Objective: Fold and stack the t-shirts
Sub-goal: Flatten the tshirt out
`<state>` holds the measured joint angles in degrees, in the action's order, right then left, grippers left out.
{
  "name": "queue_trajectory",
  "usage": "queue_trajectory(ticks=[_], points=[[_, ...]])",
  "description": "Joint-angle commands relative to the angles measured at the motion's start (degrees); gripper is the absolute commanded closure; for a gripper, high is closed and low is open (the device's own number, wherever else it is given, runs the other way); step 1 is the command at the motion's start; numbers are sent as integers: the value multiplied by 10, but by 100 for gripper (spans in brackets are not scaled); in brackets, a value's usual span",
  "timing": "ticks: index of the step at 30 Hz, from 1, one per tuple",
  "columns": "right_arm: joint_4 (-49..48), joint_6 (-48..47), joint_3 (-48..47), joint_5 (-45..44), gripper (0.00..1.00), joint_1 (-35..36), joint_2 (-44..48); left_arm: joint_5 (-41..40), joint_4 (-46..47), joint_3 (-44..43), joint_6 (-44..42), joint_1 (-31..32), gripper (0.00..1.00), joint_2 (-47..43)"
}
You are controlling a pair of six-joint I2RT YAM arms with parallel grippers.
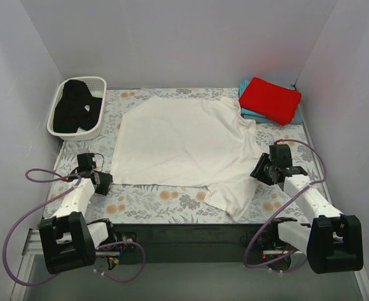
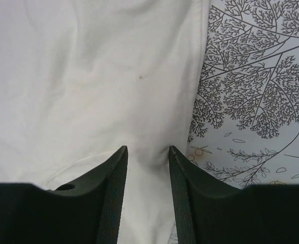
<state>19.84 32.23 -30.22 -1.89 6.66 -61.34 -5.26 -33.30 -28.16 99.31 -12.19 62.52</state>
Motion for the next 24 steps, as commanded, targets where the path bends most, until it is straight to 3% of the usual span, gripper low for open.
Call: queue_trajectory(ticks=[1, 6, 13, 18, 22, 24], points=[[4, -9, -11, 7, 55, -6, -7, -11, 34, 11, -4, 3, 67, 18], [7, -8, 3, -7, 53, -9, 2, -18, 39, 14, -10, 3, 77, 18], [42, -9, 8, -14, 49, -13, 31, -15, 33, -2, -17, 3, 99, 7], [71, -17, -6, -46, 37, -14, 65, -14, 31, -15, -20, 3, 100, 3], [64, -10, 5, -44, 37, -16, 34, -12, 29, -22, -28, 2, 100, -2], [51, -6, 9, -44, 42, -16, 22, -12, 27, -23, -30, 2, 100, -9]])
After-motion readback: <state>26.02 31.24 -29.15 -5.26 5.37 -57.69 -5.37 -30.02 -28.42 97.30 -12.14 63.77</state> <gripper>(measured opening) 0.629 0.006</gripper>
